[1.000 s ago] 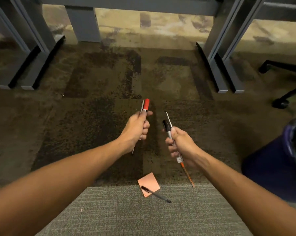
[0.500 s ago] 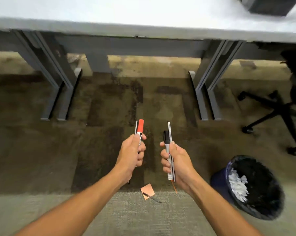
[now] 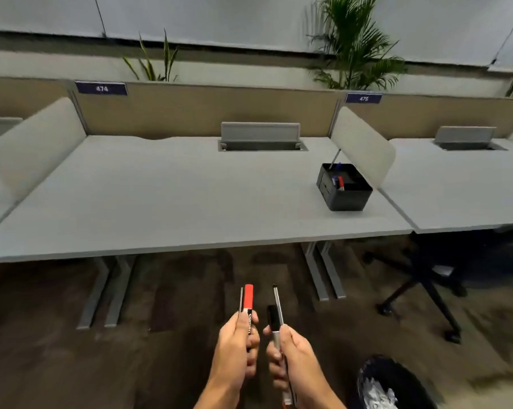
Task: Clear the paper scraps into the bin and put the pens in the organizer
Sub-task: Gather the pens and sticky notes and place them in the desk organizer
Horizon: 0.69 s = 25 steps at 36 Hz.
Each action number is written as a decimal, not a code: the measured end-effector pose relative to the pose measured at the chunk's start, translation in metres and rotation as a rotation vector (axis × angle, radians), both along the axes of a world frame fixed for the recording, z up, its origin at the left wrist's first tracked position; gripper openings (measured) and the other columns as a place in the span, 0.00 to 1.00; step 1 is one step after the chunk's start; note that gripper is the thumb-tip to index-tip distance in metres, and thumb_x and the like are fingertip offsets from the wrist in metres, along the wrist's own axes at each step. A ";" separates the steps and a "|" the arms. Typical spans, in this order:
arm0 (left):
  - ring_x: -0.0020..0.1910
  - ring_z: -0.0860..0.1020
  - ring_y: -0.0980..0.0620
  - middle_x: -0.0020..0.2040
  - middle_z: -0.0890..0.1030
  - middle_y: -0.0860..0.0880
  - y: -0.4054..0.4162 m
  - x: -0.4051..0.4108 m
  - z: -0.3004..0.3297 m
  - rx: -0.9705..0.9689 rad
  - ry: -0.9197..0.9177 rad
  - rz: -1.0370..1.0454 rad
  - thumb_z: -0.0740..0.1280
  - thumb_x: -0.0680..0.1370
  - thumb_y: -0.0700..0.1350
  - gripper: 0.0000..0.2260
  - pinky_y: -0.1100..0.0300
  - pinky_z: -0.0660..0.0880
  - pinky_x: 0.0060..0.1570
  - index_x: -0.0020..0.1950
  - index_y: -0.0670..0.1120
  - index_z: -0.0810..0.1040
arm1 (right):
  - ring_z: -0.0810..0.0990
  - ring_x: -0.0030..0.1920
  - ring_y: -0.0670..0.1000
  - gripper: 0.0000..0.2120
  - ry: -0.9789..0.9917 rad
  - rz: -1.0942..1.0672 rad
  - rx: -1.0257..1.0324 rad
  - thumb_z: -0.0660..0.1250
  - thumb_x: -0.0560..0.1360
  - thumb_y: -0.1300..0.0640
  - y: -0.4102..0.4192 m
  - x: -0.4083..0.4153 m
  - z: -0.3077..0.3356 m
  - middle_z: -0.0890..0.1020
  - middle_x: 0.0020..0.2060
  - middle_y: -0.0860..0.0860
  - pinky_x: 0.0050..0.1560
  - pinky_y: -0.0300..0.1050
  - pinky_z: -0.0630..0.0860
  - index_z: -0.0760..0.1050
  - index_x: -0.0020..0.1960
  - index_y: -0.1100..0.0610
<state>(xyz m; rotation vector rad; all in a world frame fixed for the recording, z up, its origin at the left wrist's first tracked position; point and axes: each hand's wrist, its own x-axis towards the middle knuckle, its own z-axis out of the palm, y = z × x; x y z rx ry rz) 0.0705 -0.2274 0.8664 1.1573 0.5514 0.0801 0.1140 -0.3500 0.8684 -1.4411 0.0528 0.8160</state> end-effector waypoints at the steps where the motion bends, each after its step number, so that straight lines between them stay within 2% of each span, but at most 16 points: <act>1: 0.20 0.59 0.59 0.27 0.66 0.54 -0.002 0.003 0.006 0.004 0.007 0.006 0.55 0.83 0.54 0.15 0.69 0.57 0.19 0.45 0.47 0.76 | 0.60 0.23 0.45 0.18 -0.005 0.005 -0.034 0.51 0.85 0.49 0.003 0.003 0.003 0.68 0.27 0.49 0.22 0.35 0.55 0.73 0.50 0.60; 5: 0.21 0.58 0.57 0.27 0.64 0.53 -0.002 0.010 0.058 0.043 -0.104 -0.083 0.55 0.83 0.53 0.15 0.69 0.55 0.21 0.46 0.45 0.75 | 0.66 0.24 0.46 0.17 -0.135 -0.032 0.004 0.53 0.84 0.50 0.001 -0.008 0.044 0.72 0.26 0.49 0.26 0.38 0.61 0.70 0.42 0.59; 7: 0.22 0.57 0.57 0.27 0.64 0.52 -0.004 0.017 0.064 0.024 -0.105 -0.087 0.54 0.83 0.52 0.15 0.69 0.55 0.21 0.47 0.44 0.75 | 0.74 0.31 0.46 0.17 -0.169 -0.070 -0.058 0.55 0.84 0.52 0.001 -0.001 0.049 0.77 0.29 0.50 0.35 0.43 0.70 0.74 0.43 0.60; 9: 0.22 0.57 0.57 0.28 0.64 0.52 -0.008 0.021 0.061 0.007 -0.097 -0.083 0.54 0.83 0.51 0.15 0.68 0.56 0.20 0.47 0.43 0.74 | 0.78 0.38 0.50 0.17 -0.168 -0.085 -0.066 0.56 0.84 0.55 -0.004 0.004 0.047 0.80 0.36 0.55 0.43 0.43 0.74 0.77 0.48 0.65; 11: 0.22 0.58 0.56 0.28 0.65 0.51 -0.012 0.031 0.062 0.015 -0.108 -0.090 0.54 0.83 0.51 0.15 0.67 0.56 0.19 0.48 0.42 0.74 | 0.77 0.36 0.51 0.17 -0.122 -0.104 -0.015 0.57 0.84 0.57 -0.010 0.012 0.048 0.79 0.36 0.59 0.36 0.36 0.74 0.74 0.53 0.72; 13: 0.21 0.60 0.56 0.27 0.66 0.50 -0.019 0.057 0.064 0.006 -0.123 -0.080 0.54 0.83 0.50 0.15 0.67 0.57 0.19 0.50 0.41 0.73 | 0.76 0.36 0.54 0.17 -0.125 -0.100 0.090 0.56 0.84 0.59 -0.020 0.032 0.048 0.79 0.38 0.67 0.33 0.36 0.74 0.73 0.57 0.74; 14: 0.20 0.61 0.55 0.27 0.67 0.49 -0.023 0.071 0.062 -0.003 -0.129 -0.077 0.54 0.83 0.50 0.15 0.67 0.58 0.18 0.51 0.40 0.73 | 0.77 0.38 0.55 0.17 -0.134 -0.096 0.121 0.56 0.83 0.59 -0.025 0.047 0.045 0.78 0.40 0.70 0.36 0.39 0.75 0.74 0.58 0.73; 17: 0.20 0.66 0.53 0.28 0.70 0.46 -0.038 0.110 0.060 -0.061 -0.138 -0.019 0.55 0.83 0.48 0.15 0.64 0.64 0.18 0.53 0.36 0.72 | 0.82 0.42 0.60 0.14 -0.122 -0.137 0.164 0.56 0.83 0.61 -0.036 0.089 0.049 0.82 0.43 0.66 0.49 0.50 0.78 0.77 0.59 0.68; 19: 0.23 0.71 0.51 0.29 0.73 0.45 -0.051 0.136 0.060 -0.075 -0.140 0.031 0.56 0.82 0.46 0.14 0.58 0.72 0.26 0.53 0.35 0.74 | 0.84 0.49 0.62 0.13 -0.153 -0.147 0.133 0.57 0.83 0.61 -0.049 0.115 0.053 0.84 0.47 0.66 0.58 0.54 0.78 0.78 0.58 0.64; 20: 0.25 0.75 0.49 0.30 0.76 0.44 -0.057 0.149 0.060 -0.077 -0.132 0.046 0.56 0.82 0.45 0.14 0.55 0.74 0.32 0.53 0.35 0.75 | 0.84 0.49 0.60 0.12 -0.170 -0.142 0.127 0.57 0.82 0.61 -0.056 0.128 0.056 0.84 0.47 0.65 0.55 0.50 0.79 0.79 0.57 0.62; 22: 0.32 0.83 0.47 0.32 0.82 0.44 -0.068 0.174 0.060 -0.051 -0.099 0.051 0.56 0.83 0.45 0.14 0.53 0.76 0.39 0.52 0.37 0.76 | 0.86 0.46 0.56 0.12 -0.183 -0.120 0.134 0.57 0.83 0.62 -0.071 0.153 0.059 0.84 0.47 0.63 0.43 0.41 0.80 0.78 0.57 0.62; 23: 0.35 0.84 0.47 0.34 0.83 0.45 -0.073 0.185 0.061 -0.011 -0.080 0.038 0.56 0.83 0.46 0.14 0.54 0.76 0.40 0.52 0.38 0.77 | 0.85 0.45 0.58 0.12 -0.181 -0.109 0.140 0.57 0.83 0.62 -0.079 0.164 0.063 0.83 0.47 0.65 0.39 0.40 0.80 0.78 0.58 0.62; 25: 0.36 0.81 0.50 0.36 0.82 0.46 -0.081 0.207 0.064 0.125 -0.025 0.028 0.56 0.82 0.49 0.15 0.58 0.74 0.39 0.52 0.42 0.79 | 0.81 0.43 0.58 0.12 -0.164 -0.118 0.140 0.57 0.83 0.62 -0.090 0.189 0.068 0.79 0.44 0.64 0.40 0.45 0.81 0.77 0.59 0.63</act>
